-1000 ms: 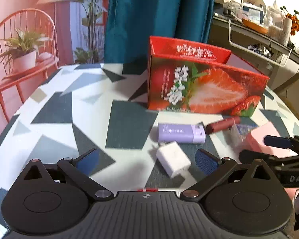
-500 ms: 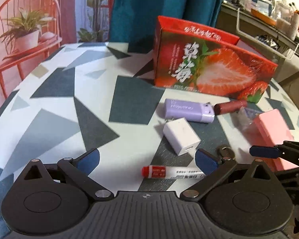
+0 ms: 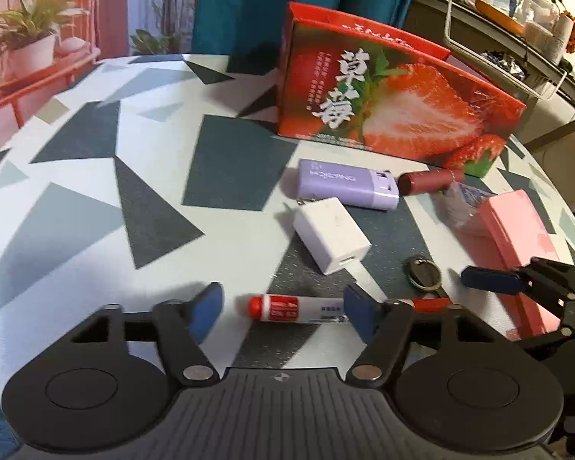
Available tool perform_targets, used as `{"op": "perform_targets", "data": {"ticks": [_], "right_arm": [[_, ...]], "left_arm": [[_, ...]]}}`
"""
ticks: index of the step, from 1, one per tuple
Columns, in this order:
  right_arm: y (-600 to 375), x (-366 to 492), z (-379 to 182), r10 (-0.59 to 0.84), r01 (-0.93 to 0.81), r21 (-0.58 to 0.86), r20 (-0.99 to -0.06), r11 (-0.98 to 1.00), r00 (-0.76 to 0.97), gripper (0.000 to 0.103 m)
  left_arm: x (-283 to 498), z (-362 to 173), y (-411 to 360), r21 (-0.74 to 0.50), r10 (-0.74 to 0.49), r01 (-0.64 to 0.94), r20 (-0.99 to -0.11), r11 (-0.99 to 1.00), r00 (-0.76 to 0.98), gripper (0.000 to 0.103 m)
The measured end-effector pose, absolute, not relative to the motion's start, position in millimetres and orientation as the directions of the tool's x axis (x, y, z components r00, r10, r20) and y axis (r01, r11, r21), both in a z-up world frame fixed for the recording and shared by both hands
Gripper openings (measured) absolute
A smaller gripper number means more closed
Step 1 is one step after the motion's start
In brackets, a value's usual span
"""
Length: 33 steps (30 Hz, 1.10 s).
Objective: Organize rigid objects
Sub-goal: 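Move the left gripper back over the red-capped marker on the table, then close the left gripper on the red-capped white marker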
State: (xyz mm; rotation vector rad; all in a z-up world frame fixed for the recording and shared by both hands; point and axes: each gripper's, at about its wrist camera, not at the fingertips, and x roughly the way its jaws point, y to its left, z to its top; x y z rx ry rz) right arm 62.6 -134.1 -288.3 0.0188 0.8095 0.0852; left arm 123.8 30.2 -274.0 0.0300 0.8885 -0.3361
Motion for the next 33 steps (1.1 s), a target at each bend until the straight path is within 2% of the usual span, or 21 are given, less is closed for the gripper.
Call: {"op": "perform_targets", "data": {"ticks": [10,17,19,22,24,28,33], "right_arm": [[-135.5,68.7,-292.3,0.059,-0.054,0.029,-0.705,0.998,0.707,0.072],[-138.8,72.9,-292.9,0.027,-0.032,0.006,-0.692,0.999,0.721,0.07],[-140.0,71.9,-292.2,0.022,-0.027,0.004,-0.69,1.0,0.723,0.068],[-141.2,70.5,-290.5,0.011,-0.02,-0.006,-0.688,1.0,0.726,0.057],[-143.5,69.9,-288.8,-0.007,-0.005,-0.016,-0.687,1.0,0.727,0.046],[-146.0,69.2,-288.8,-0.006,0.003,-0.005,-0.689,1.0,0.725,0.044],[-140.0,67.7,-285.9,0.016,-0.031,-0.01,-0.675,0.999,0.737,0.037]], "left_arm": [[126.4,-279.3,17.4,-0.141,-0.323,0.336,-0.747,0.931,0.582,0.065],[129.1,-281.9,12.6,-0.14,-0.338,0.351,-0.721,0.926,0.605,0.062],[129.1,-282.3,12.9,-0.144,-0.343,0.353,-0.72,0.924,0.603,0.062],[128.7,-283.6,12.6,-0.146,-0.35,0.365,-0.726,0.919,0.591,0.06],[127.5,-283.9,10.0,-0.123,-0.339,0.373,-0.729,0.92,0.595,0.059],[127.7,-284.1,10.6,-0.122,-0.339,0.373,-0.727,0.92,0.597,0.059],[127.8,-284.0,11.5,-0.124,-0.342,0.375,-0.726,0.919,0.597,0.058]]}}
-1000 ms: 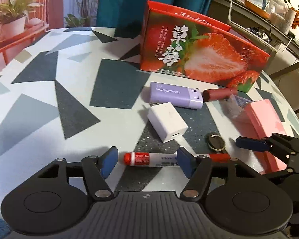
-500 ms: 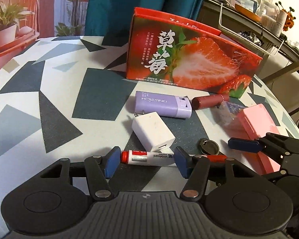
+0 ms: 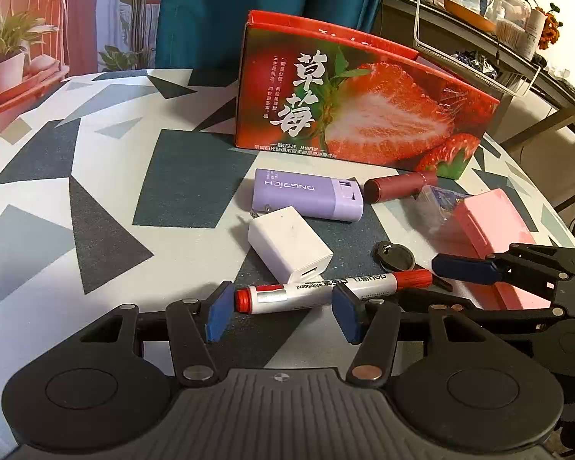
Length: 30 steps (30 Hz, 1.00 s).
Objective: Organize rigid objects
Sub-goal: 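Close the left gripper on the red-capped white marker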
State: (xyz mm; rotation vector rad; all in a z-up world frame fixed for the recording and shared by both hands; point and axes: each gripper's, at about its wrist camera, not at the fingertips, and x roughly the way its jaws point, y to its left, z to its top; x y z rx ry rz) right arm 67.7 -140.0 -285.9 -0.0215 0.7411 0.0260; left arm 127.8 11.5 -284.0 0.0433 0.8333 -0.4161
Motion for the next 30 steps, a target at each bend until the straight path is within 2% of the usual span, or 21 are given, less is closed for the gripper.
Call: {"op": "perform_targets", "data": {"ticks": [2,6,30], "right_arm": [[-137.4,67.8,-285.1,0.029,-0.048,-0.009,-0.674,0.999,0.738,0.033],[-139.3,67.9,-287.0,0.026,-0.034,0.001,-0.681,0.999,0.732,0.032],[-149.7,66.4,-285.4,0.061,0.03,0.119,-0.693,0.992,0.718,0.032]], "left_arm": [[127.4,-283.9,11.5,-0.125,-0.344,0.377,-0.725,0.918,0.596,0.058],[126.5,-284.0,11.2,-0.127,-0.349,0.382,-0.724,0.915,0.595,0.056],[126.8,-284.4,14.2,-0.139,-0.358,0.384,-0.726,0.913,0.587,0.054]]}}
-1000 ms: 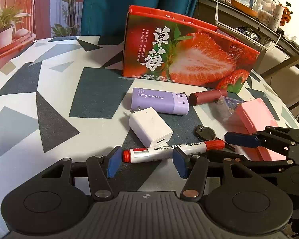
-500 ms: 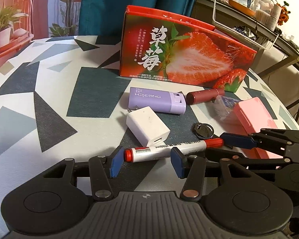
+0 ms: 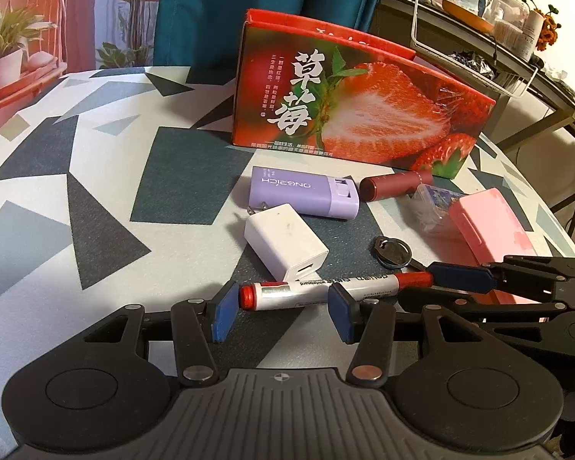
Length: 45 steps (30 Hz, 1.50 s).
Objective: Organize rigid objects
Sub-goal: 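Close the left gripper on the red-capped white marker, then carry the marker into the red box and open the left gripper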
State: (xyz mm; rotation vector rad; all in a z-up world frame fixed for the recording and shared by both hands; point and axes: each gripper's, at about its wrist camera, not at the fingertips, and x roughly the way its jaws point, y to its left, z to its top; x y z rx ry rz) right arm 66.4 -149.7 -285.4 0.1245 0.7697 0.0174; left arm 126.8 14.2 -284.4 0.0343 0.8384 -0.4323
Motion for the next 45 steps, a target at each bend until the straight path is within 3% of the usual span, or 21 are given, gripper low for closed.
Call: {"op": "perform_targets", "data": {"ticks": [13,27,33,38,45], "right_arm": [[-151.2,68.5,-286.8,0.069,0.036,0.137,-0.688,0.99,0.722,0.032],[-178.4,97.9,-202.6,0.017,0.015,0.061,-0.491,0.998,0.871,0.033],[-215.5,140.8,-179.6,-0.021,0.052,0.054,-0.466,0.997,0.885,0.033],[-255.4,175.4,-175.3,-0.058,0.12,0.102,-0.472,0.988,0.88,0.033],[-296.3,207.8,-196.8,-0.076,0.19,0.145,-0.568,0.971,0.82,0.033]], "left_arm": [[124.5,-281.9,15.1,-0.143,-0.369,0.386,-0.7,0.911,0.612,0.054],[167.5,-191.8,-0.9,-0.213,-0.43,0.378,-0.551,0.901,0.715,0.054],[217.1,-161.7,-36.3,-0.199,-0.457,0.416,-0.499,0.887,0.736,0.054],[260.1,-156.0,-65.6,-0.221,-0.48,0.431,-0.516,0.875,0.71,0.054],[302.9,-190.2,-102.5,-0.209,-0.465,0.442,-0.634,0.873,0.619,0.054]]}}
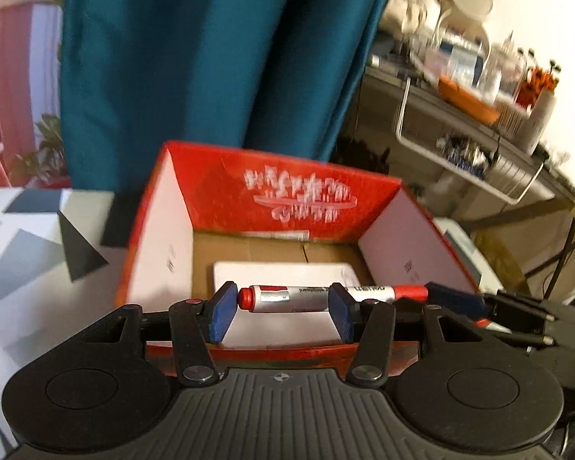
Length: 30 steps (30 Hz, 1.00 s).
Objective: Organize rigid objects
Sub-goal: 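Carry the marker into the red box and open the left gripper, then move the left gripper back toward the white charger on the table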
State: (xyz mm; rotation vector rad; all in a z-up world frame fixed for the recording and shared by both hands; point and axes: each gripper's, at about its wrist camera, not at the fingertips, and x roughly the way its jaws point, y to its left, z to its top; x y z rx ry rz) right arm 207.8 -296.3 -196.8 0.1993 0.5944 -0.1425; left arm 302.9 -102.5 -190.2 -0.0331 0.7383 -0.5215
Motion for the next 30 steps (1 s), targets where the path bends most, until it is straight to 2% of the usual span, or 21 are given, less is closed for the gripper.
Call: {"op": "perform_targets", "data": {"ticks": [4,8,12,14,15,21,24,30], "right_arm": [[-310.3,213.5,-207.0,-0.083,0.225,0.17,-0.592,0.959,0.802,0.033],[-318.8,211.1,-211.7,-0.095,0.25,0.196,-0.577,0.948,0.811,0.035],[-316.7,206.4,-214.8,-0.101,0.253,0.192,-0.571,0.948,0.814,0.036],[-313.0,202.8,-213.6,-0.106,0.25,0.186,-0.56,0.95,0.822,0.037],[-310.7,200.2,-212.5,-0.106,0.246,0.186,-0.552,0.951,0.827,0.038],[-291.5,173.8,-198.0,-0.096,0.191,0.155,-0.478,0.969,0.873,0.038],[-279.8,155.2,-192.0,-0.075,0.149,0.13,-0.45,0.98,0.89,0.038],[-252.3,123.4,-198.2,-0.027,0.09,0.117,-0.459,0.989,0.888,0.038]], "left_arm": [[310.2,-206.2,-113.5,-0.181,-0.459,0.469,-0.664,0.864,0.59,0.054],[311.6,-213.2,-119.6,-0.155,-0.464,0.504,-0.674,0.849,0.575,0.054],[308.5,-210.6,-111.8,-0.167,-0.483,0.514,-0.657,0.842,0.579,0.059],[303.3,-207.0,-106.9,-0.163,-0.489,0.517,-0.64,0.84,0.592,0.07],[299.8,-204.7,-104.2,-0.162,-0.493,0.521,-0.632,0.838,0.598,0.071],[266.2,-183.7,-79.8,-0.165,-0.517,0.529,-0.574,0.832,0.635,0.075],[242.4,-179.3,-62.6,-0.148,-0.492,0.504,-0.561,0.851,0.666,0.076],[194.2,-190.7,-27.3,-0.134,-0.438,0.443,-0.554,0.886,0.708,0.076]]}}
